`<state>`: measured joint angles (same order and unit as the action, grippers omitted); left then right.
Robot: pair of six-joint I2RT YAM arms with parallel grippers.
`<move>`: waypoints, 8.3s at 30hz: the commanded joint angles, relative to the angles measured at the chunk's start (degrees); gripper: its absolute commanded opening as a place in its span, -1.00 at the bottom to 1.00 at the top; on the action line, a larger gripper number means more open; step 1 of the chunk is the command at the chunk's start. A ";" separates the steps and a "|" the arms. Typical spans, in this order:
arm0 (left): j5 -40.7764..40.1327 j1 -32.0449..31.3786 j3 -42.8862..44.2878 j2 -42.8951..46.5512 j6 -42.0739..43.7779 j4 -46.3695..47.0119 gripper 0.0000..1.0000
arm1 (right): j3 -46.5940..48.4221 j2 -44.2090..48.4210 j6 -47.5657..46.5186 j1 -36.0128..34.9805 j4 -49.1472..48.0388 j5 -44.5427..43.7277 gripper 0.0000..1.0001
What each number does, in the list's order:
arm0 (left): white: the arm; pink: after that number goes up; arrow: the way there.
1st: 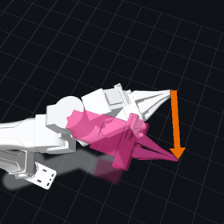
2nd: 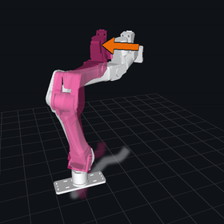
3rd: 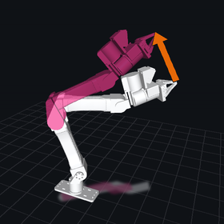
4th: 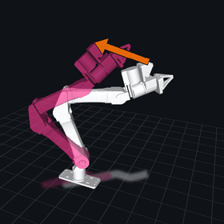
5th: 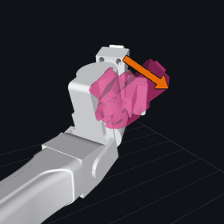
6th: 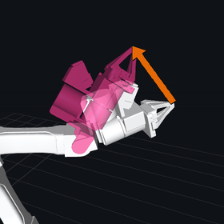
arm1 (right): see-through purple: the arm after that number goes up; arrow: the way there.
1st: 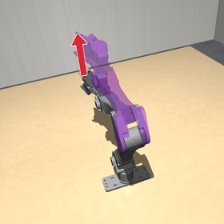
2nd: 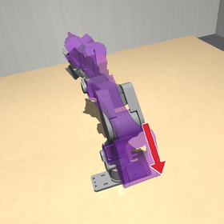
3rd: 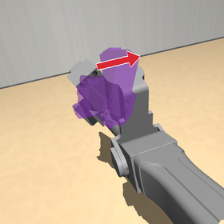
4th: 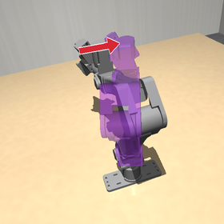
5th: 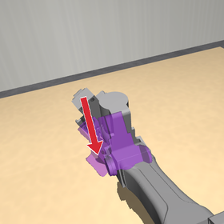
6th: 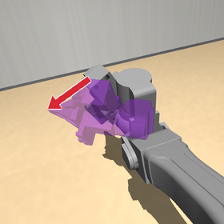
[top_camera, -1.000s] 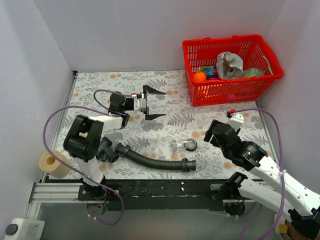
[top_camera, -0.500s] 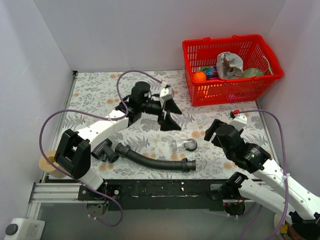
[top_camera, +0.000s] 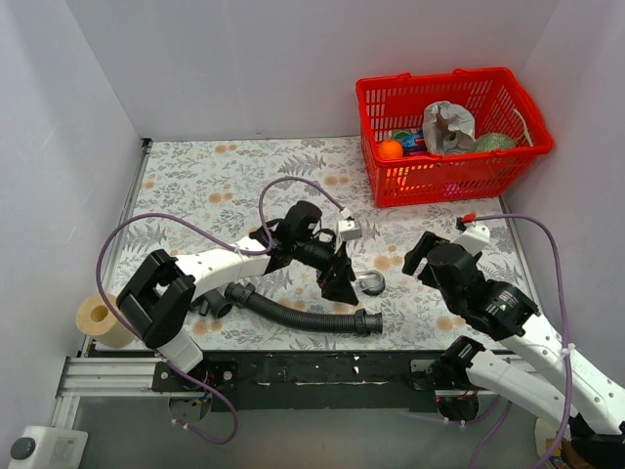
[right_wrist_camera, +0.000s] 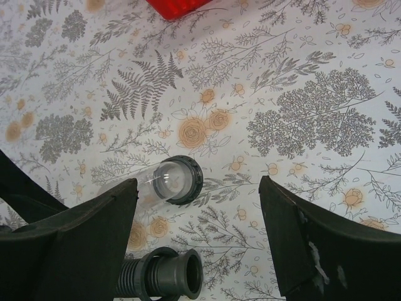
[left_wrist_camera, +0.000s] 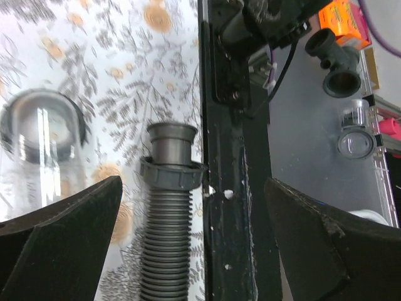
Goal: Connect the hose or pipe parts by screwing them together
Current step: Pick up the pipeline from the center of the board, then pick up the adaptor from the center of the board, then install the adaptor on the pipeline.
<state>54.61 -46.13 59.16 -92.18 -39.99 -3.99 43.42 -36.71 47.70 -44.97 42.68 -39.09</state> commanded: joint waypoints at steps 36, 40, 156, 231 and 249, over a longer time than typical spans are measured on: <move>-20.95 -12.05 -3.43 -9.42 8.61 1.97 0.76 | 2.37 6.21 -2.44 0.32 1.88 -2.22 0.75; -20.86 -12.58 -3.61 -9.94 9.49 2.06 0.80 | 2.28 6.74 -2.18 0.41 2.32 -2.48 0.75; -42.31 -0.10 2.45 58.52 6.59 2.06 -1.00 | 17.40 -57.51 24.72 4.10 5.75 20.90 0.96; -19.19 -0.19 -12.40 45.78 -20.30 39.58 -1.00 | 37.26 -24.46 -43.92 -22.00 -57.01 50.43 -0.97; -20.95 -0.19 -11.52 47.53 -19.52 39.50 -1.00 | 42.19 -27.01 -42.69 -22.88 -46.99 48.76 -0.97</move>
<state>35.14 -46.28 45.47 -46.65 -60.27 33.26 82.70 -64.23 4.23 -67.53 -5.58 10.96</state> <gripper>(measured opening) 0.621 0.590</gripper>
